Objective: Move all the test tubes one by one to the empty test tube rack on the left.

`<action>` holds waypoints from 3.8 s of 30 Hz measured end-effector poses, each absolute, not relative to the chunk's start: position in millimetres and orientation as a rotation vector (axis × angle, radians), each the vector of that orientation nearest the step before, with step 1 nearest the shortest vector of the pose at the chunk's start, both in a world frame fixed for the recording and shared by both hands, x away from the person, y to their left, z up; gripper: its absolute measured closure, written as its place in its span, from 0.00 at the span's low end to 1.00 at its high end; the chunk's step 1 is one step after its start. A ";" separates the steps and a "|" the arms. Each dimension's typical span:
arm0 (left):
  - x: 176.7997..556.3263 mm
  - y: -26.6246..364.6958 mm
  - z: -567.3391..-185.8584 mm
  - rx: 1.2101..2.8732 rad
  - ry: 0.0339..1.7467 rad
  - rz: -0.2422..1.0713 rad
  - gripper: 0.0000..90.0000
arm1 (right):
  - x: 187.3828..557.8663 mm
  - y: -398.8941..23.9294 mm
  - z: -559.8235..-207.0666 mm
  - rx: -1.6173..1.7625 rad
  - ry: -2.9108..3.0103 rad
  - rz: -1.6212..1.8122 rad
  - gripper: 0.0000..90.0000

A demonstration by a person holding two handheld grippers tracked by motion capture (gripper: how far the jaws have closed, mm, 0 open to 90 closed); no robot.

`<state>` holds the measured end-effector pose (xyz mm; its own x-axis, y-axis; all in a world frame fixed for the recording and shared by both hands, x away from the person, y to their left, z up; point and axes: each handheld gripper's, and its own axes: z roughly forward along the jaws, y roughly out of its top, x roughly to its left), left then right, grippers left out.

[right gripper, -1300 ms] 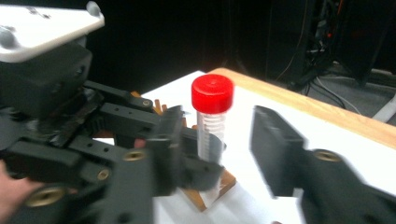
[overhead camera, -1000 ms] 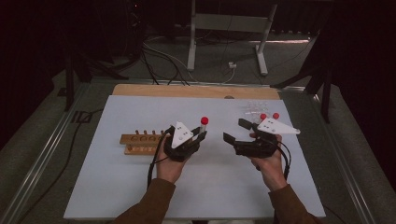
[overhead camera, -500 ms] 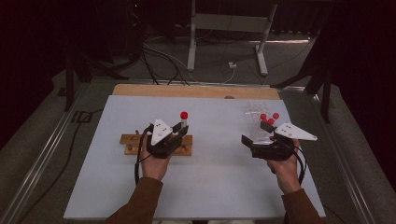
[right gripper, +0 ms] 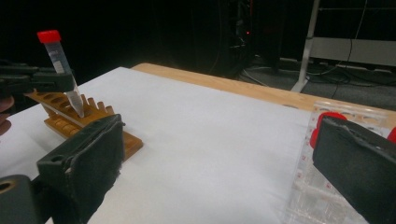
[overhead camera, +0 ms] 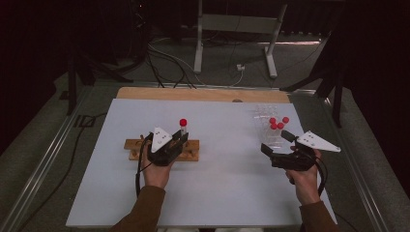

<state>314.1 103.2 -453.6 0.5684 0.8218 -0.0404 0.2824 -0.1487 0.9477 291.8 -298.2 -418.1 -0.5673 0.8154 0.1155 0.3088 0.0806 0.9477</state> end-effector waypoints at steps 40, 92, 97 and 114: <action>312.8 102.2 -483.5 1.734 0.989 0.585 0.82 | 289.5 -300.4 -424.7 1.101 1.927 1.509 0.03; 291.8 127.8 -455.3 1.706 1.033 0.529 0.01 | 308.9 -332.3 -408.9 1.189 1.795 1.412 0.10; 290.2 134.6 -449.2 1.680 1.034 0.546 0.01 | 320.8 -344.7 -406.4 1.251 1.725 1.376 0.15; 287.1 144.5 -450.1 1.646 1.064 0.548 0.01 | 374.4 -359.8 -433.2 1.366 1.710 1.206 0.60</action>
<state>287.1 144.5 -450.1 0.4993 0.8529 -0.1526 0.3714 -0.0516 0.9270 374.4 -359.8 -433.2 -0.2624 0.9628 0.0648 0.3841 0.0426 0.9223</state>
